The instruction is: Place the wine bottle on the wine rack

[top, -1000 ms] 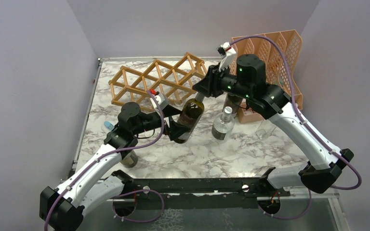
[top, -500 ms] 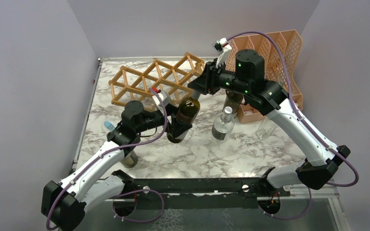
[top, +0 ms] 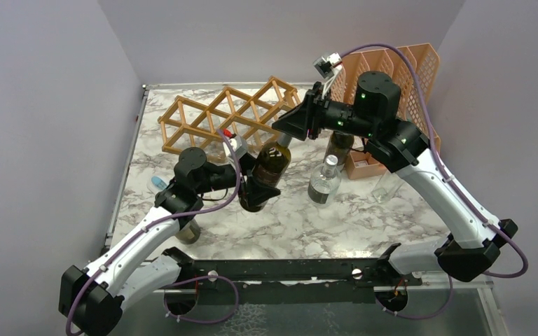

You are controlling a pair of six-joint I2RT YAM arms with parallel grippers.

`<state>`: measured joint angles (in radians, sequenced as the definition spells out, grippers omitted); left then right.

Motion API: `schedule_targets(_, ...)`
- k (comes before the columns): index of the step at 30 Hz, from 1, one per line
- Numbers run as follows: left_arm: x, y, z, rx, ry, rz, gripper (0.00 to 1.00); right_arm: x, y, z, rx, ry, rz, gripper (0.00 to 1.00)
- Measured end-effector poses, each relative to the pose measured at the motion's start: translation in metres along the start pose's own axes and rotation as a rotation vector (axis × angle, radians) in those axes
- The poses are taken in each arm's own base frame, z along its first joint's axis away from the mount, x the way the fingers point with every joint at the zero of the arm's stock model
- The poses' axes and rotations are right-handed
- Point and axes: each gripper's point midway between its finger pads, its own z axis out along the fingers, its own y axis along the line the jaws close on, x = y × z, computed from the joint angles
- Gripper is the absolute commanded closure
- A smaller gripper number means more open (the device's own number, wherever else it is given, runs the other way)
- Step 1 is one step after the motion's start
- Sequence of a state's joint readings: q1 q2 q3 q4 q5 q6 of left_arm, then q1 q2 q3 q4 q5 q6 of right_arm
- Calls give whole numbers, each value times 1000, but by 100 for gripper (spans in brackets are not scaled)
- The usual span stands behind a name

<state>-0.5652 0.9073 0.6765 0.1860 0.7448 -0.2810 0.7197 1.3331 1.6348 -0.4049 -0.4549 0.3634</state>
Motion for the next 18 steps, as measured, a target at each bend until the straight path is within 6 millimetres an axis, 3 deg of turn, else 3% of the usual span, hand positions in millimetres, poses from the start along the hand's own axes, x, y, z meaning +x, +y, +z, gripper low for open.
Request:
schedule_targets(3, 0, -6, -1, 31, 5, 1, 22, -2, 4, -1, -17, -4, -4, 99)
schedule_targets(7, -4, -13, -4, 56, -7, 38, 49, -5, 8, -2, -33, -14, -5, 99)
schedule_targets(8, -5, -14, -4, 60, -11, 51, 62, -5, 9, -3, -37, -15, -3, 95)
schedule_targets(10, -8, -15, -5, 61, -19, 67, 99, -6, 11, -5, -41, -19, -5, 83)
schedule_targets(13, -11, -13, -5, 45, -33, 102, 100, -8, 14, -8, -49, -23, -12, 60)
schedule_targets(14, -16, -5, -3, 11, -42, 159, 100, -11, 18, -12, -60, -32, -19, 36)
schedule_targets(18, -25, 6, 0, -37, -38, 205, 100, -16, 26, -22, -76, -49, -35, 22)
